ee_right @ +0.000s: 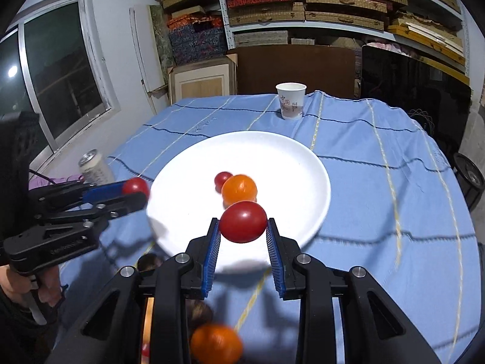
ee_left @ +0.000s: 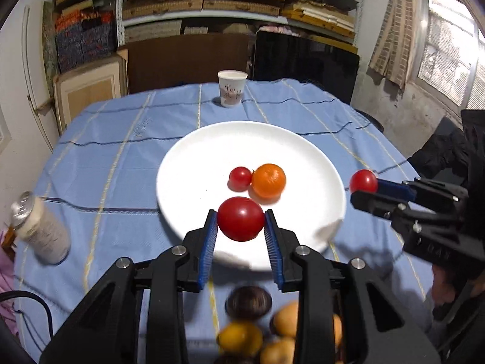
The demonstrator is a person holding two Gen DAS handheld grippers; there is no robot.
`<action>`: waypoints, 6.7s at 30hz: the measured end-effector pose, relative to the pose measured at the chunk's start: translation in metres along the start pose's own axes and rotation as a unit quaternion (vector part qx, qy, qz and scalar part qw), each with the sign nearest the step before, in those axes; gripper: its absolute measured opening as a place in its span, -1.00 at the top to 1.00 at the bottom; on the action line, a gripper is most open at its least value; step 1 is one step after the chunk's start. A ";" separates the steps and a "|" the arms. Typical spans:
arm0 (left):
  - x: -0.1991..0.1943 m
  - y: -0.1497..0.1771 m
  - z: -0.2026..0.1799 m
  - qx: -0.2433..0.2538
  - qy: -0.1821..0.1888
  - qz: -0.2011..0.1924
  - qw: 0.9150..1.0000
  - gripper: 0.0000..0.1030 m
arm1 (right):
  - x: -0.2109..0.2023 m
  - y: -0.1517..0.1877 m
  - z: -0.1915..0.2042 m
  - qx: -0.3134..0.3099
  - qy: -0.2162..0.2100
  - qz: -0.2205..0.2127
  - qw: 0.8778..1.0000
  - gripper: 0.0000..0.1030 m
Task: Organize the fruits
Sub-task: 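Carry both tomatoes over the white plate and open both grippers, then grasp a dark purple mangosteen with the right gripper, then grasp a dark mangosteen with the left gripper while the right holds its mangosteen, then lower both mangosteens onto the white plate and open both grippers, then grasp a yellow tomato with the left gripper while the right grasps a mangosteen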
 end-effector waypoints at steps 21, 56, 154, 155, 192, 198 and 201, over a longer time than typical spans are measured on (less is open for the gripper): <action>-0.064 0.123 -0.008 0.022 -0.036 0.019 0.999 -0.68 | -0.062 0.120 -0.010 0.008 0.015 0.026 1.000 0.06; -0.059 0.157 -0.021 0.028 -0.033 0.046 0.998 -0.68 | -0.031 0.125 -0.029 0.038 0.005 0.072 0.997 0.11; 0.017 0.001 0.018 0.014 -0.020 0.021 0.999 0.19 | -0.006 -0.005 -0.012 -0.018 0.008 -0.008 1.000 0.46; 0.024 -0.002 0.021 0.011 -0.022 0.023 0.999 0.18 | 0.001 -0.008 -0.013 -0.017 0.009 -0.006 1.000 0.46; -0.024 0.132 -0.003 0.024 -0.048 0.067 0.996 -0.66 | -0.087 0.141 0.004 0.009 -0.020 0.025 0.999 0.15; -0.015 0.135 0.003 -0.013 -0.001 0.071 0.997 0.05 | -0.085 0.143 0.003 0.009 -0.012 0.029 0.999 0.15; -0.019 0.133 0.002 -0.013 -0.003 0.059 0.998 0.26 | -0.081 0.145 0.001 0.013 -0.013 0.038 0.999 0.15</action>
Point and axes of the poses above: each gripper's, at about its wrist camera, not at the fingertips, and x roughly the way its jaws point, z to its left, y to its underside, the point moved 7 cm from there along x, roughly the way its jaws point, and after that the axes turned 11 degrees about x, right-handed, at the moved point
